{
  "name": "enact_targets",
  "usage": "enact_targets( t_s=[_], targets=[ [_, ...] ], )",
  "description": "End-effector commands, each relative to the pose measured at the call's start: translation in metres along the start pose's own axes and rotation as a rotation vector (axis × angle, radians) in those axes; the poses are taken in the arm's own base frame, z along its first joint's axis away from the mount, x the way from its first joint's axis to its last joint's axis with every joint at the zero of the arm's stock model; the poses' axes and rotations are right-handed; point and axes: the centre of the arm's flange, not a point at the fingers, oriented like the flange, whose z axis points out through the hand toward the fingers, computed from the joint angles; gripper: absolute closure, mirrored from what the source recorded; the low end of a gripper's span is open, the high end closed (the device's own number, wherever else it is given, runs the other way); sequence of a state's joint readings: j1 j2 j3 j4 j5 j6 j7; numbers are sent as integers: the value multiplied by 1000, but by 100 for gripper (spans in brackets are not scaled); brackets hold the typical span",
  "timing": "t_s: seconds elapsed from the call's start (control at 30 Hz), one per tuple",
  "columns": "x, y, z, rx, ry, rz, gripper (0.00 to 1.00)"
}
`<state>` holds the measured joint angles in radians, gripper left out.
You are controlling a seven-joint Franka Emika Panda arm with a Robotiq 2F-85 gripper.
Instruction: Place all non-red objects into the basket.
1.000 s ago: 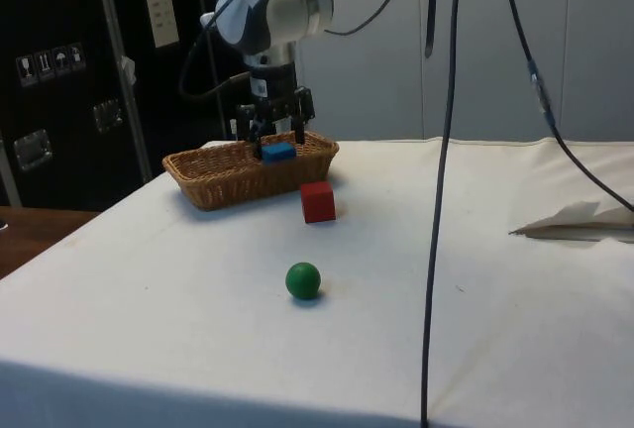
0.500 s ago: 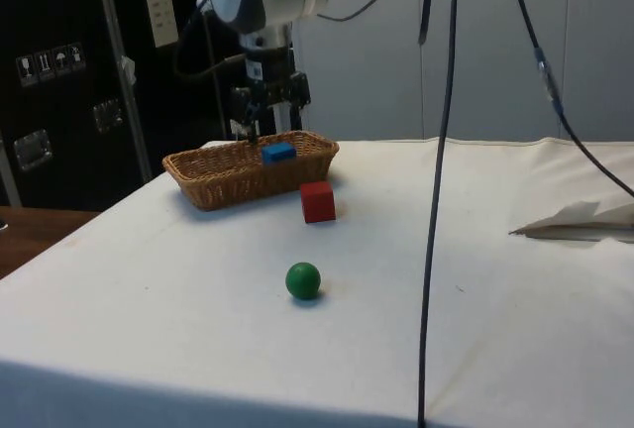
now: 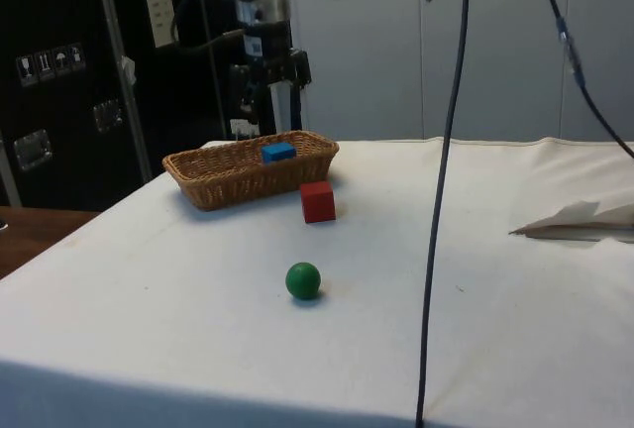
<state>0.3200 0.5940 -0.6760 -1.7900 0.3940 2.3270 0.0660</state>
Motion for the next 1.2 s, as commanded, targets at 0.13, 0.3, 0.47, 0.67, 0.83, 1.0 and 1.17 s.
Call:
enact_targets(
  t_s=[0.13, 0.3, 0.47, 0.67, 0.83, 1.0, 1.17],
  targets=[
    [-6, -1, -19, -5, -13, -15, 0],
    [-12, 0, -37, -3, -19, -29, 0],
    [-21, 2, -60, 3, -23, -43, 0],
    [-29, 2, -74, 8, -27, -50, 0],
    [-42, -8, -83, 12, -35, -59, 0],
    [-54, -16, -88, 16, -39, -66, 0],
    [-66, -21, -92, 19, -43, -73, 0]
  ],
)
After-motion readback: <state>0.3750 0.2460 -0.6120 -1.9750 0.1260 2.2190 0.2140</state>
